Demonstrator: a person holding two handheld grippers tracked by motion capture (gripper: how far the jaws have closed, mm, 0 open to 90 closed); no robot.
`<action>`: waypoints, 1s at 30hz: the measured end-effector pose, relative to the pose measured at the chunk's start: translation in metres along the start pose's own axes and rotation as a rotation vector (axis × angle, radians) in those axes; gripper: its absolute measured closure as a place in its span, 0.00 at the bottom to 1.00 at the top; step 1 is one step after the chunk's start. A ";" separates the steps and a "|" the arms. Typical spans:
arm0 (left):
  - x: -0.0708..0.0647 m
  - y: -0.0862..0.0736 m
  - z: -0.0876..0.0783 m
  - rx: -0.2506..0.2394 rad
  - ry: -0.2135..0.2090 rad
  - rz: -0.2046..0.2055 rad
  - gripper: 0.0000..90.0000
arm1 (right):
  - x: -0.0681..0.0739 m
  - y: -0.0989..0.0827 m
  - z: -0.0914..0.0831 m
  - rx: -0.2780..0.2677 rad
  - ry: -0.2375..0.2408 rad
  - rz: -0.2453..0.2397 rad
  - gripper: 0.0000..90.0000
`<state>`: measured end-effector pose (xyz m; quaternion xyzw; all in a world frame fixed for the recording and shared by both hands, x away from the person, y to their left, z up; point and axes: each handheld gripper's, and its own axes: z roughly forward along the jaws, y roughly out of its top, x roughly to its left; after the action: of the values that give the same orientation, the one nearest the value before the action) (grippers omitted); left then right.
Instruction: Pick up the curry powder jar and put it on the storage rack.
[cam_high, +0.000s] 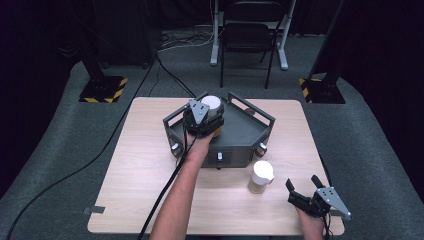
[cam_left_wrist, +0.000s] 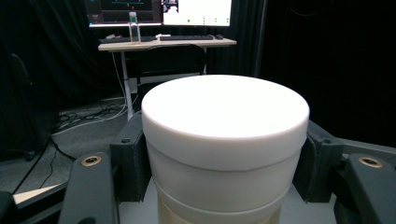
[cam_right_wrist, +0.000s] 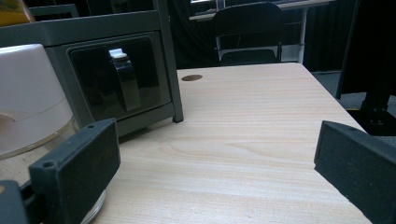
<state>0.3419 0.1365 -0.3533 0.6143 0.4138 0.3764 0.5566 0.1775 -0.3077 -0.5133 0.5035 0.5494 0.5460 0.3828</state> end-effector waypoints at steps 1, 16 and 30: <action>0.000 -0.001 0.000 0.001 0.001 0.000 0.37 | 0.000 0.000 0.000 -0.001 0.000 -0.001 0.00; 0.010 -0.009 -0.001 0.004 -0.009 -0.006 0.37 | 0.000 0.000 0.000 0.001 0.000 0.000 0.00; 0.009 -0.014 -0.001 -0.012 -0.006 -0.009 0.37 | 0.000 0.001 0.001 0.004 -0.001 0.001 0.00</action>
<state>0.3432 0.1458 -0.3671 0.6102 0.4128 0.3745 0.5631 0.1781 -0.3075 -0.5127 0.5048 0.5498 0.5448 0.3821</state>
